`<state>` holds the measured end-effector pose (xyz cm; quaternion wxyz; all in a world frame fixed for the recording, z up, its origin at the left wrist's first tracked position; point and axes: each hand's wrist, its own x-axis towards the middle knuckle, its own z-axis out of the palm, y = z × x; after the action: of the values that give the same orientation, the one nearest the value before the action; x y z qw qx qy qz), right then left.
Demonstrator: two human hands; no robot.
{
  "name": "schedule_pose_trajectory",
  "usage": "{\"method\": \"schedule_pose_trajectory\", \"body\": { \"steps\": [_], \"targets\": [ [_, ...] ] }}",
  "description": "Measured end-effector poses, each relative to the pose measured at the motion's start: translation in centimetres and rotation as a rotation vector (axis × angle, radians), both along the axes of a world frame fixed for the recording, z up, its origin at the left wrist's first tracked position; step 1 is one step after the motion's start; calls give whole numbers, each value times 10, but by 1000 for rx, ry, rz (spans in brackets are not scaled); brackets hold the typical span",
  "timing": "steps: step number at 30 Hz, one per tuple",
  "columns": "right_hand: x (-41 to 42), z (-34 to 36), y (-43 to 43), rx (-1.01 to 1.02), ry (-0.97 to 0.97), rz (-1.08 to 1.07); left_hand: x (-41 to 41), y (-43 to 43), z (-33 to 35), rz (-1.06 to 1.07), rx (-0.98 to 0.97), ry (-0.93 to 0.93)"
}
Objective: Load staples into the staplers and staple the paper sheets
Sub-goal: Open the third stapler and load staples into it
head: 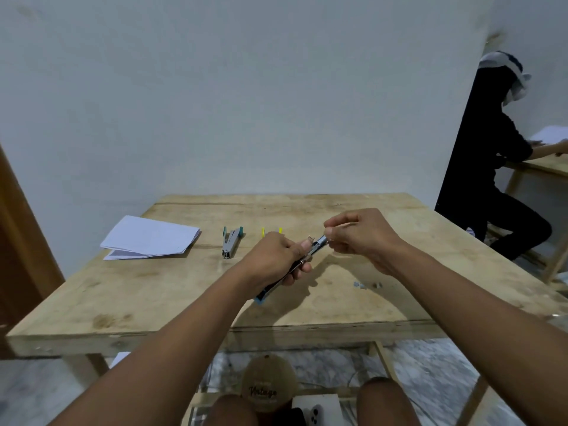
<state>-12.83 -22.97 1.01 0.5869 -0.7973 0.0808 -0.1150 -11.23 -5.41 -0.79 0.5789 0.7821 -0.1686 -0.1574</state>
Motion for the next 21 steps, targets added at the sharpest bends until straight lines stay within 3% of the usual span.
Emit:
{"method": "schedule_pose_trajectory", "body": {
  "steps": [4,9,15,21],
  "targets": [
    [0,4,11,-253,-23,73,5,-2,-11,124,54,-9],
    [-2,-5,19,-434,-50,155,3,-5,-18,196,-57,44],
    [1,-4,23,-593,-225,57,4,-4,-11,192,-447,371],
    [-3,-11,27,-781,-397,33,7,-1,-16,159,-602,571]
  ]
}}
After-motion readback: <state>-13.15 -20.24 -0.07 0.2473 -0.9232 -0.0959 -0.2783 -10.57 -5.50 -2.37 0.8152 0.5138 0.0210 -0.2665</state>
